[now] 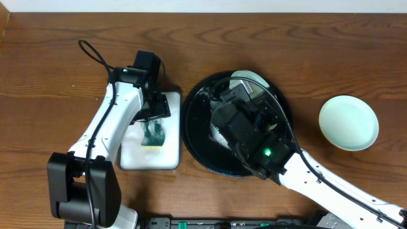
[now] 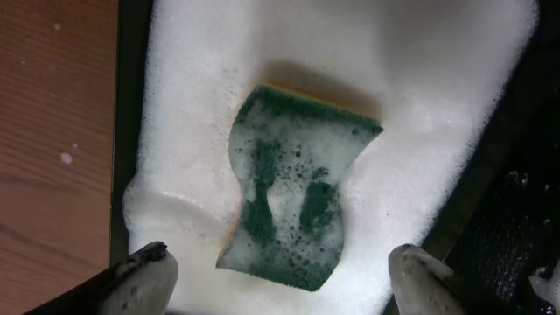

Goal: Clean dirty plates on tray and stack at the side
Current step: 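Lift the red-marked plate by its rim with the right gripper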

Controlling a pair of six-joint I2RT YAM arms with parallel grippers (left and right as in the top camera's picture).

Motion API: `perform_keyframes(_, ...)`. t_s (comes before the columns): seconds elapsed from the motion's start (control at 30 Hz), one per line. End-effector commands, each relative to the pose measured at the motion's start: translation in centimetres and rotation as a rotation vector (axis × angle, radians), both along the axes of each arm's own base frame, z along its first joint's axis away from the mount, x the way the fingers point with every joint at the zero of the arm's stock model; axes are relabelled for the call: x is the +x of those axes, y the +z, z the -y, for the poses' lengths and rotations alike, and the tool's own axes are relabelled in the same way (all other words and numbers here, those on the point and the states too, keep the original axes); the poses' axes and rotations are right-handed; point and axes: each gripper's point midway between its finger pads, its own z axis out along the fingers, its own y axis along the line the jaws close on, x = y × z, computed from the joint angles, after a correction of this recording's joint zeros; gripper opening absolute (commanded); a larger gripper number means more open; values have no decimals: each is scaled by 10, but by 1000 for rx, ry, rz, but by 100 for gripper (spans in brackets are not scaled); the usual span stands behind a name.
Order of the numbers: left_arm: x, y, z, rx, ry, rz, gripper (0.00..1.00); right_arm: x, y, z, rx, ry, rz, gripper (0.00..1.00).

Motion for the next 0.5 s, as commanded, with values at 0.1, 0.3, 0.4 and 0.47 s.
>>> perform_keyframes(0.1,1,2,-1,0,-1,5,83,-3,19,5,-32,-18,45,1)
perform_keyframes(0.3,1,2,-1,0,-1,5,83,-2,22,3,-26,-14,56,1)
perform_keyframes(0.4,1,2,-1,0,-1,5,83,-1,23,2,-20,-14,61,1)
perform_keyframes(0.47,1,2,-1,0,-1,5,83,-1,23,2,-18,-14,62,1)
